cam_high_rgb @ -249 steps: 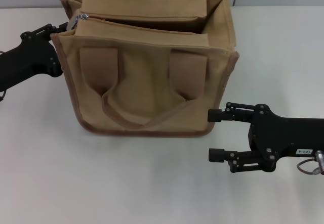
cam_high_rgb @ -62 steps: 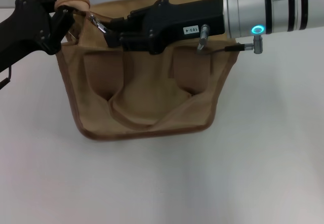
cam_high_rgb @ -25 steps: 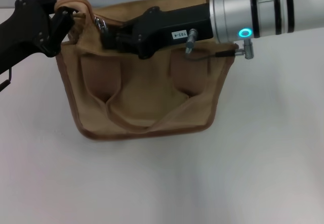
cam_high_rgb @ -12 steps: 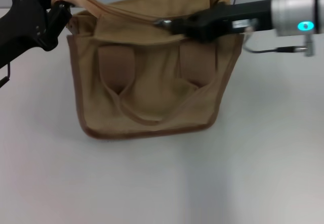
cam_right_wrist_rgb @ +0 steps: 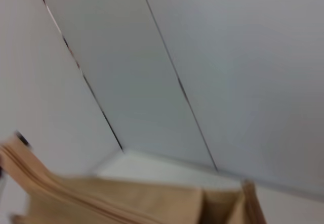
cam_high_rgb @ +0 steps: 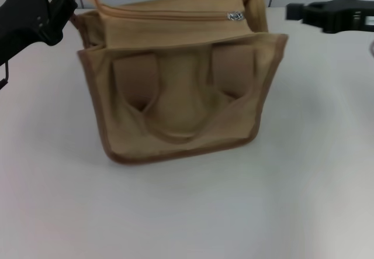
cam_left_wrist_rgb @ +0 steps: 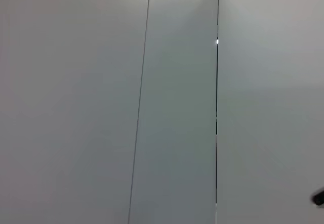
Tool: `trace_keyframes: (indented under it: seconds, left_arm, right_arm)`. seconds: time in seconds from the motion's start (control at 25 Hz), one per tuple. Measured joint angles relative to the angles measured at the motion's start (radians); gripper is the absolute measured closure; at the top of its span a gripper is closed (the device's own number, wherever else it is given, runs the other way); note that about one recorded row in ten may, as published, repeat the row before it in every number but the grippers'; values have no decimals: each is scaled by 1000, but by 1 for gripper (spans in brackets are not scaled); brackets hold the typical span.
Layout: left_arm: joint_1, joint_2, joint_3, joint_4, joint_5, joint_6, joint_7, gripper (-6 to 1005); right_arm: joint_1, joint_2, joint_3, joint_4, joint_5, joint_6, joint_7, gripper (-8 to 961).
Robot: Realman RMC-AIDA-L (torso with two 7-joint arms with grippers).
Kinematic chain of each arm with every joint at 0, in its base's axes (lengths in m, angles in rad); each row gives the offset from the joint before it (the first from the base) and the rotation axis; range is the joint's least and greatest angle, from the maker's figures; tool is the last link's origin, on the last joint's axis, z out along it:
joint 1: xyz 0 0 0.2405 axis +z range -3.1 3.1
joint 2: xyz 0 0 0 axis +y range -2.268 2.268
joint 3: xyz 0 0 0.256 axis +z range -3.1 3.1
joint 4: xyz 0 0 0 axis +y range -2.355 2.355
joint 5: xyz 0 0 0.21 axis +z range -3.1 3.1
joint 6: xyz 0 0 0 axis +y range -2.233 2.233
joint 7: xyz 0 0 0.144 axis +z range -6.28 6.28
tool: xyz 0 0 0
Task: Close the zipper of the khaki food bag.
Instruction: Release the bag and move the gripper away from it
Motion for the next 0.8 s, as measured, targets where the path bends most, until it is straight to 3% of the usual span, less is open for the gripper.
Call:
trace_keyframes:
  seconds: [0.12, 0.32, 0.56, 0.8]
  left_arm:
    - [-7, 0, 0, 0, 0, -16, -5, 872]
    - [-15, 0, 1, 0, 0, -40, -18, 867]
    - [-41, 3, 0, 3, -1, -57, -54, 861]
    - [-55, 5, 0, 7, -1, -72, -74, 855]
  right_arm:
    - [-47, -5, 34, 59, 159, -72, -134, 950]
    - [-81, -23, 39, 162, 272, -297, -348, 826]
    - [-72, -41, 26, 332, 194, -450, -586, 618]
    - [-59, -18, 24, 422, 24, -448, -769, 374]
